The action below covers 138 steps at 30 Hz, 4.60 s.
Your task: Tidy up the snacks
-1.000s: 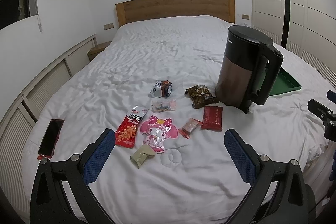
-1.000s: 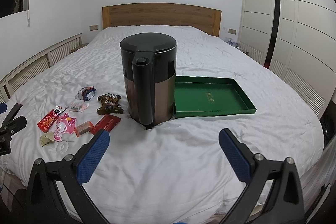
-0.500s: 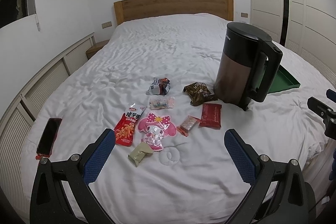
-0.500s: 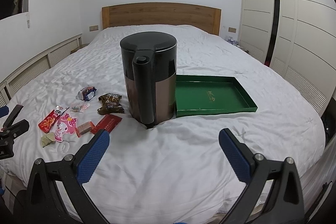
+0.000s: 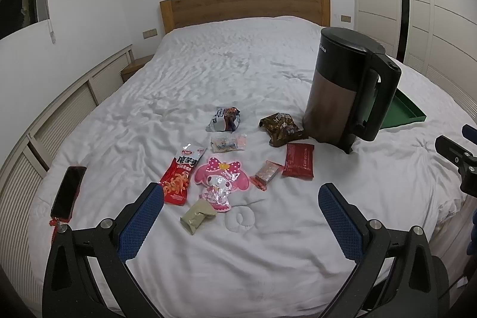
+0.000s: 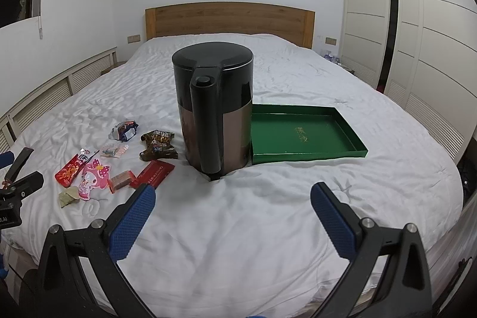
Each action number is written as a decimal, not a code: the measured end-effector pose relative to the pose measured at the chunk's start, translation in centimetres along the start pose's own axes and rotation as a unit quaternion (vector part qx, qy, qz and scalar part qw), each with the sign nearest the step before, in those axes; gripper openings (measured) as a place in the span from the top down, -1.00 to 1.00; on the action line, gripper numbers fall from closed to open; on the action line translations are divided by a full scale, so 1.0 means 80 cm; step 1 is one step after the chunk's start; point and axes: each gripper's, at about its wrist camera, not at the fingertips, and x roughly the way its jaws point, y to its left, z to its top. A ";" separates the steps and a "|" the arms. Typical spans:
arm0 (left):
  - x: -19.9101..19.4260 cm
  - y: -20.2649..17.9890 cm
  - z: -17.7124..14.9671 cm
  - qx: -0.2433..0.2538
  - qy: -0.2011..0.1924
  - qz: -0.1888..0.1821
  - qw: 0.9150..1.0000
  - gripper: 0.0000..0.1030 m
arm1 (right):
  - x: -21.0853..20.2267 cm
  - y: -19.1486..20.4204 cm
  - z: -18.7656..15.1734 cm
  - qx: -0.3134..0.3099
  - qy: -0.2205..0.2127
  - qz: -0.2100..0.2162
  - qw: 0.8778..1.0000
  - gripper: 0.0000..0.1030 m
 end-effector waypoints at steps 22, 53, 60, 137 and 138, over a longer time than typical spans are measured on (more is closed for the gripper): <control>0.025 0.026 -0.005 0.008 0.035 -0.008 0.999 -0.98 | 0.025 0.006 -0.010 0.013 0.025 0.023 0.999 -1.00; 0.248 0.091 -0.067 0.110 0.256 -0.048 0.959 -0.98 | 0.229 0.139 -0.039 0.038 0.189 0.141 0.971 -1.00; 0.277 0.094 -0.070 0.123 0.281 -0.061 0.950 -0.99 | 0.267 0.154 -0.030 0.074 0.207 0.142 0.965 -1.00; 0.146 0.016 -0.041 0.046 0.228 -0.162 0.959 0.71 | 0.169 0.055 -0.065 0.119 0.198 0.140 0.963 -1.00; 0.145 0.004 -0.041 0.048 0.229 -0.166 0.958 0.71 | 0.166 0.048 -0.065 0.123 0.196 0.137 0.963 -1.00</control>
